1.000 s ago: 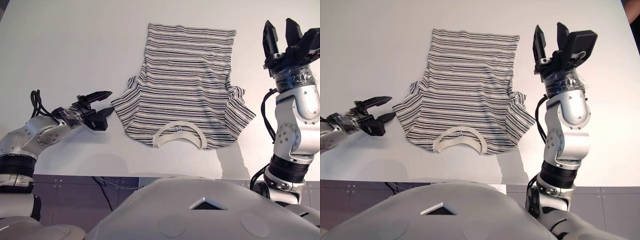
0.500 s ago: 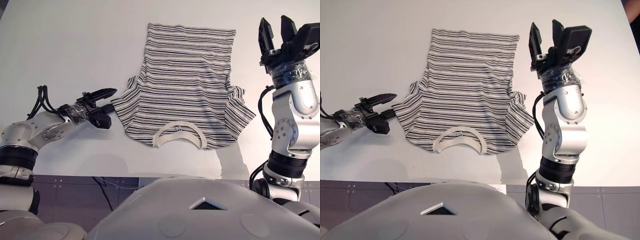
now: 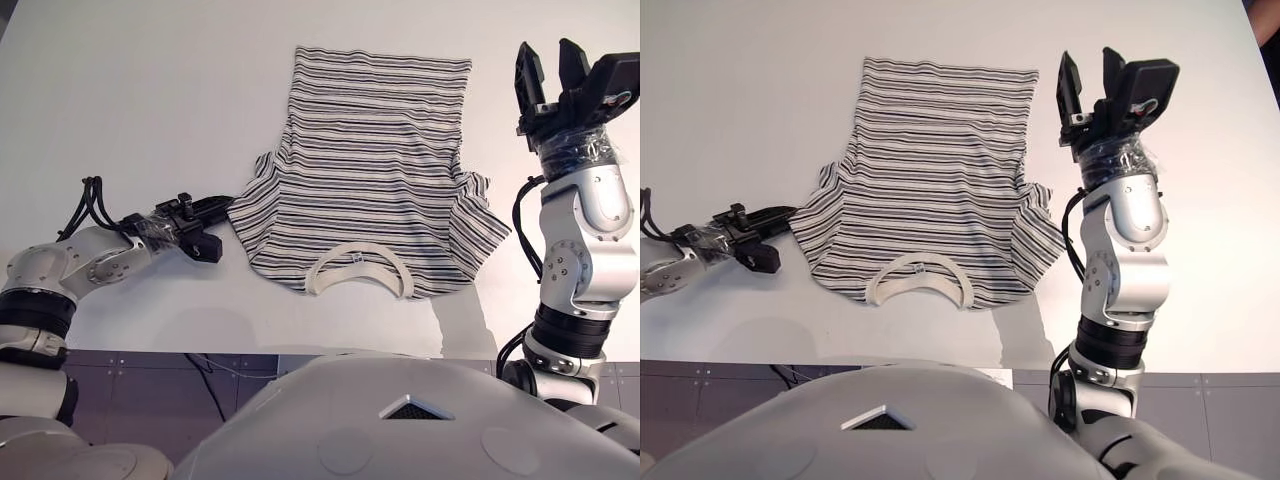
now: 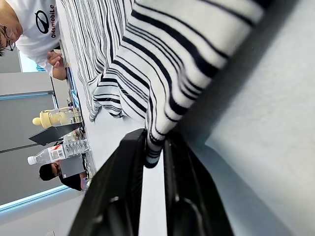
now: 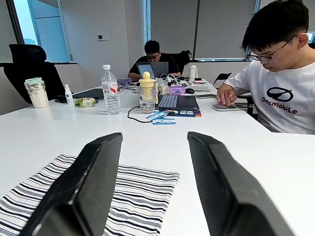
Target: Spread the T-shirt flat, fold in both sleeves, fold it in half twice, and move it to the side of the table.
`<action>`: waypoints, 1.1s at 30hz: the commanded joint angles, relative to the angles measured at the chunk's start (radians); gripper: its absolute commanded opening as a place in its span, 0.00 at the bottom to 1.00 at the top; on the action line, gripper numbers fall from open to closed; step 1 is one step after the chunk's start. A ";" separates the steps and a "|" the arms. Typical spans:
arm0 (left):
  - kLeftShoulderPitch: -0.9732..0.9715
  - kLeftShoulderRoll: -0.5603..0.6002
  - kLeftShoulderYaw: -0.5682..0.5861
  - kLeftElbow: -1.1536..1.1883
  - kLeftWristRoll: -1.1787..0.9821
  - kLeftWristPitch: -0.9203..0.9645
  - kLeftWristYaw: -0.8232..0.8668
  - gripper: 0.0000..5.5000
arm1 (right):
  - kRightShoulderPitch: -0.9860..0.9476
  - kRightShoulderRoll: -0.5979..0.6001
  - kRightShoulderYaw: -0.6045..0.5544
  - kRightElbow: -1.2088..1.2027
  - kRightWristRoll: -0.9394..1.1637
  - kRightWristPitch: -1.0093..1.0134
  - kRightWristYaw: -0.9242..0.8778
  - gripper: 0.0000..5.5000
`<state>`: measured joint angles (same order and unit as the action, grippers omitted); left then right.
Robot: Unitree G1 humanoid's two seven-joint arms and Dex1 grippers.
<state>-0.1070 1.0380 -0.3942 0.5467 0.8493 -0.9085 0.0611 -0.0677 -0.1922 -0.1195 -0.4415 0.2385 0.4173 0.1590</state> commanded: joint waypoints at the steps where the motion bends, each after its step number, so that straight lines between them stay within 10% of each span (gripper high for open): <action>1: 0.084 0.000 -0.015 -0.010 0.012 0.021 -0.007 0.03 | 0.018 0.026 0.030 -0.018 0.003 0.008 -0.008 0.44; 15: 0.270 -0.014 0.196 -0.272 -0.012 0.187 0.177 0.02 | 0.063 0.037 0.009 -0.027 0.015 0.013 -0.024 0.44; 33: 0.351 -0.272 0.113 -0.623 -0.098 0.324 -0.117 0.06 | 0.030 -0.028 0.007 0.013 0.041 0.062 0.045 0.44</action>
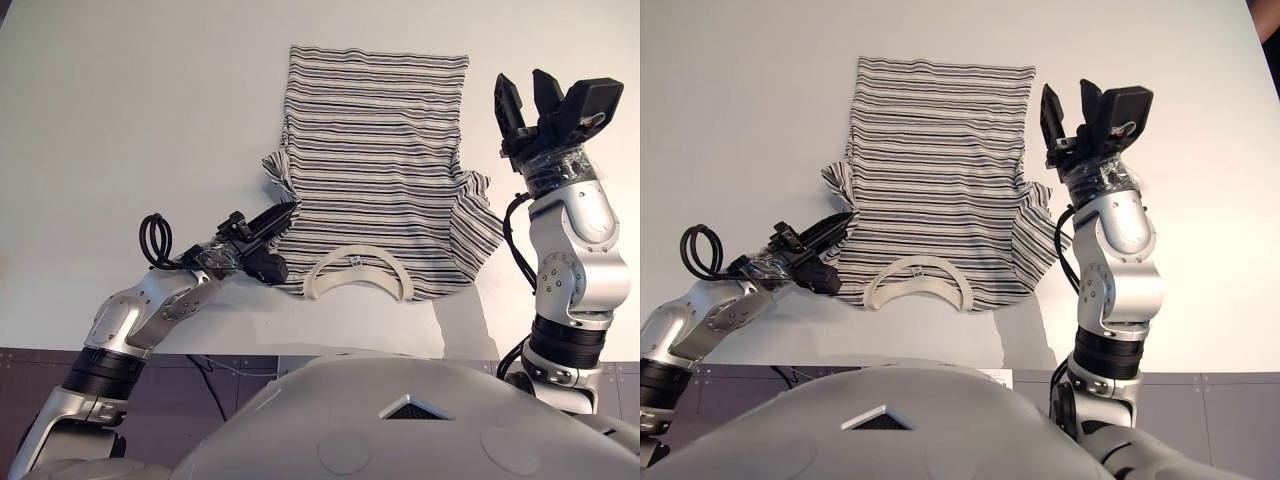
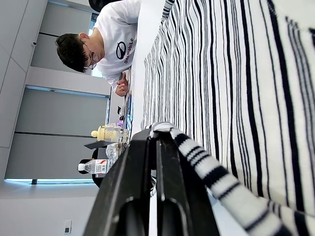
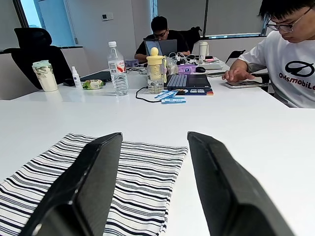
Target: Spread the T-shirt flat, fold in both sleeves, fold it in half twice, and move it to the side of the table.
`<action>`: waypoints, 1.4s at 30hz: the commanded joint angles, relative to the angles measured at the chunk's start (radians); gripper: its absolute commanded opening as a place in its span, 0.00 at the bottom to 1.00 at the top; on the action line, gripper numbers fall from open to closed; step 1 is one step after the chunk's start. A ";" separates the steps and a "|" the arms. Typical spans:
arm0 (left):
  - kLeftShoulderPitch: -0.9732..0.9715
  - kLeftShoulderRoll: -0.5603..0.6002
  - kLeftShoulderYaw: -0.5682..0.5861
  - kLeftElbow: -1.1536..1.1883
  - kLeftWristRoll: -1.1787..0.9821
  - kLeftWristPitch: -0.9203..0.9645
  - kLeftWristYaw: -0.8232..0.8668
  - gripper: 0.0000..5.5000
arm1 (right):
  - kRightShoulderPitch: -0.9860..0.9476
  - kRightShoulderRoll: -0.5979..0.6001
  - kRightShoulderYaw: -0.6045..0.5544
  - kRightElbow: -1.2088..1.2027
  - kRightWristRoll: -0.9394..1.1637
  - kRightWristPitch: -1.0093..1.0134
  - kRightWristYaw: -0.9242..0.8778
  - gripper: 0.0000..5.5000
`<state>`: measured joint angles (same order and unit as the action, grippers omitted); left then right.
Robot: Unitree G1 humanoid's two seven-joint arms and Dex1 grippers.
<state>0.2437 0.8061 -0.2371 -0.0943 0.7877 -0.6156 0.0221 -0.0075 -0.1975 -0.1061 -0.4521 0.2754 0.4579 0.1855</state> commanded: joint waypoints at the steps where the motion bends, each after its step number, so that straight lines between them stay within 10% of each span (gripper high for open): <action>1: 0.003 -0.066 -0.065 0.028 -0.062 0.051 -0.114 0.07 | -0.045 -0.033 -0.006 0.042 0.006 0.021 0.029 0.44; 12: 0.073 -0.102 0.002 -0.013 -0.192 0.102 -0.165 0.40 | 0.003 -0.159 -0.042 0.035 -0.032 0.001 0.096 0.44; 19: 0.228 -0.122 0.339 -0.335 -0.412 0.291 -0.209 0.45 | 0.258 -0.422 -0.141 -0.091 -0.072 -0.087 0.338 0.44; 24: 0.157 -0.412 0.398 -0.478 -0.476 0.703 -0.092 0.45 | 0.376 -0.684 -0.031 0.111 -0.463 -0.573 0.401 0.44; 29: 0.165 -0.696 0.297 -0.499 -0.433 0.843 0.089 0.45 | 0.357 -0.869 0.072 0.290 -0.382 -0.967 0.678 0.44; 42: -0.025 -0.675 0.217 -0.386 -0.282 0.813 0.118 0.45 | 0.233 -0.772 0.208 0.507 -0.773 -1.026 0.463 0.44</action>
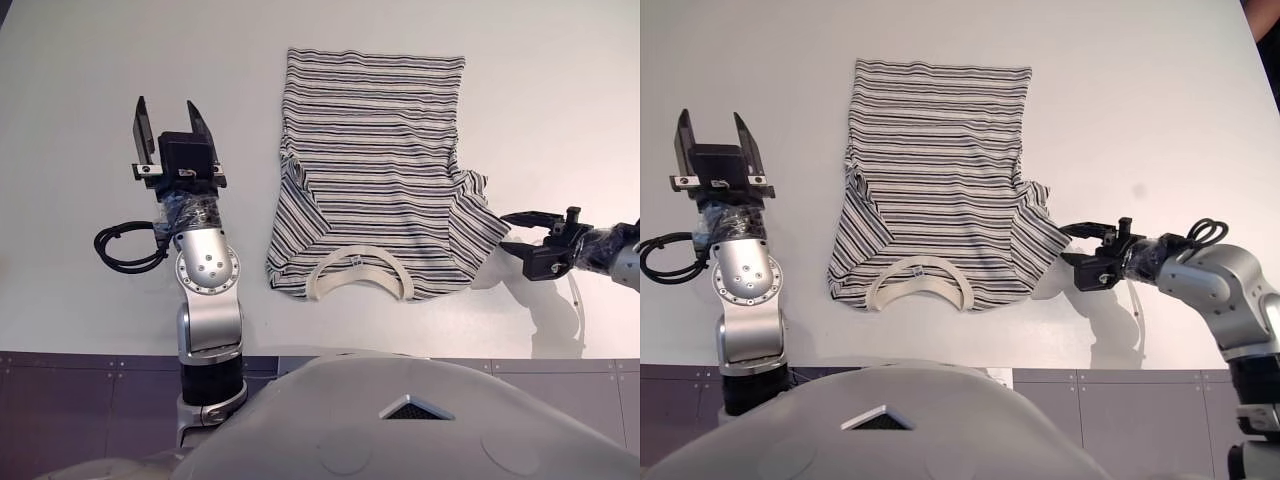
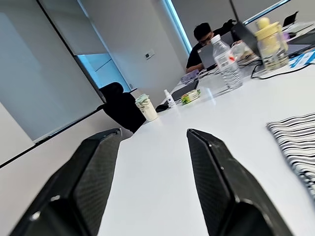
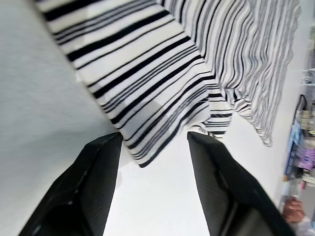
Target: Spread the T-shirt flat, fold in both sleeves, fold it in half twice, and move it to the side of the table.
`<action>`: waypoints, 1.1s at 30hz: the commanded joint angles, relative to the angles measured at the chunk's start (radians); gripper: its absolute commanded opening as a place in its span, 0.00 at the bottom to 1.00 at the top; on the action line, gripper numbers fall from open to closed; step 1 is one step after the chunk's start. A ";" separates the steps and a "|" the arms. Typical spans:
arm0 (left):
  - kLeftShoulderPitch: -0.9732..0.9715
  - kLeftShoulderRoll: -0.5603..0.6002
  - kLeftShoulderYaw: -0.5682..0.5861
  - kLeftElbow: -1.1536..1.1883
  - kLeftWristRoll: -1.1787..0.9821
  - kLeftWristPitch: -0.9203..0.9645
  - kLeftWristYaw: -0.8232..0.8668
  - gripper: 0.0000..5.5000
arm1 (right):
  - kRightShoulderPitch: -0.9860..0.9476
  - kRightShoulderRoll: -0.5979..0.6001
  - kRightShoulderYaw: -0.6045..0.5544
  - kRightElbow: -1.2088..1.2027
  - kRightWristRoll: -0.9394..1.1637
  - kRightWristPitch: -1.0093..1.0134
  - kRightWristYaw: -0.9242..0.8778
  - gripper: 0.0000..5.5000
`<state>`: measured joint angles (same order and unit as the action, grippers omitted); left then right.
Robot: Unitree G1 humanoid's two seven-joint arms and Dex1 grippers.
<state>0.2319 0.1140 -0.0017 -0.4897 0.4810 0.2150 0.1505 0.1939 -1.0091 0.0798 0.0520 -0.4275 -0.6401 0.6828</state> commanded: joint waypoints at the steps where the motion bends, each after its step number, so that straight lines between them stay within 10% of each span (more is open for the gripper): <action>1: -0.006 0.016 -0.020 0.008 0.026 -0.020 -0.009 0.45 | 0.045 0.040 0.016 -0.010 -0.078 0.089 -0.050 0.44; 13: 0.034 -0.013 0.000 -0.003 0.040 -0.014 0.018 0.45 | 0.135 0.118 0.044 -0.119 -0.182 0.266 -0.192 0.44; 25: 0.040 -0.024 -0.003 -0.001 0.045 -0.021 0.021 0.45 | 0.202 0.119 0.015 -0.165 -0.215 0.327 -0.281 0.04; 33: 0.027 -0.045 0.020 0.002 0.018 -0.009 0.019 0.45 | 0.166 0.170 -0.001 -0.203 -0.233 0.312 -0.385 0.03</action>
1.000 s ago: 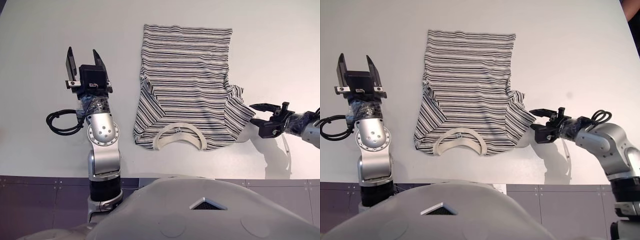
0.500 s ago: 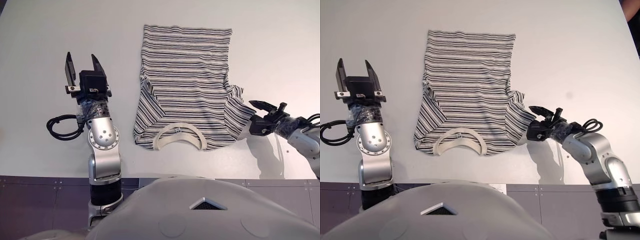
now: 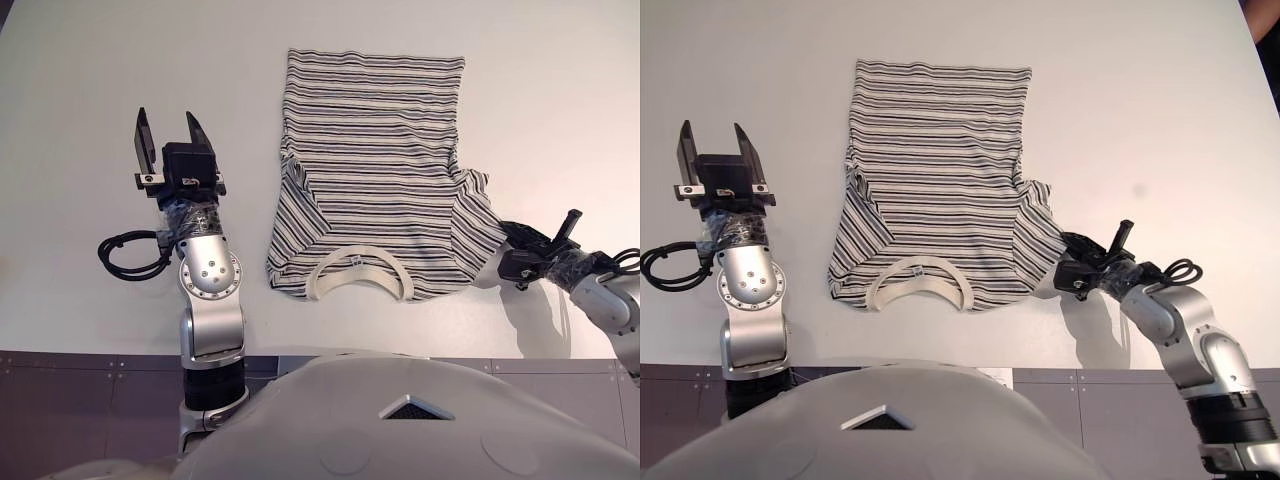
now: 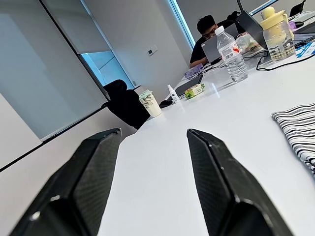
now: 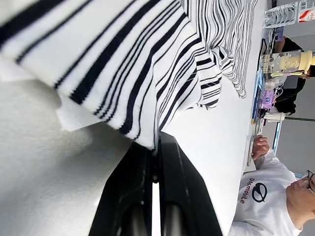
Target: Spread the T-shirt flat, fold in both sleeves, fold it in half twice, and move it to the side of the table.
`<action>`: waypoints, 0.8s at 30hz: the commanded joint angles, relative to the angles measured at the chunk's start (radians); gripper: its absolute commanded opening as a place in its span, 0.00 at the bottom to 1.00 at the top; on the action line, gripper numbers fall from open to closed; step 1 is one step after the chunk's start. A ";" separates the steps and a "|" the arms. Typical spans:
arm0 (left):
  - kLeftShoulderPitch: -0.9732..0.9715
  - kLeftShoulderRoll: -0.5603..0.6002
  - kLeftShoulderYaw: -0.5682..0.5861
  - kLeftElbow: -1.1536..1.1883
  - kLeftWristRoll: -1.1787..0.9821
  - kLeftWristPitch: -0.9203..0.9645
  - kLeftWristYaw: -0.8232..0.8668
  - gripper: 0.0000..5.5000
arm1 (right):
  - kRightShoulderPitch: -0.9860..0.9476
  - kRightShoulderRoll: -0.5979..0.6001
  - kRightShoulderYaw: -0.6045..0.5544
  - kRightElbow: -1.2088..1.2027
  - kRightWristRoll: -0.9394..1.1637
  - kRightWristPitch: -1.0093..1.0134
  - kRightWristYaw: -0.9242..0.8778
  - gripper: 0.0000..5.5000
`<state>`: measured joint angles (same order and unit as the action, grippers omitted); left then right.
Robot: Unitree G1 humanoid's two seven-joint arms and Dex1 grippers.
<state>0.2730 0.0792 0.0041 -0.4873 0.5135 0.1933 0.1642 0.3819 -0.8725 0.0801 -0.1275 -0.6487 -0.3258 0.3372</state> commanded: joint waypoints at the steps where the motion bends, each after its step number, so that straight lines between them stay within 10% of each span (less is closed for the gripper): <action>1: -0.018 -0.008 0.016 0.002 -0.015 0.011 0.002 0.45 | -0.031 0.041 -0.011 -0.038 -0.004 -0.022 -0.062 0.03; 24: -0.086 0.126 0.020 0.083 -0.039 -0.009 -0.123 0.45 | -0.110 0.235 0.155 -0.085 0.017 -0.092 -0.051 0.03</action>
<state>0.2077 0.1787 0.0096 -0.4190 0.4870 0.1905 0.0669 0.2610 -0.6419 0.2272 -0.1928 -0.6255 -0.4422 0.2706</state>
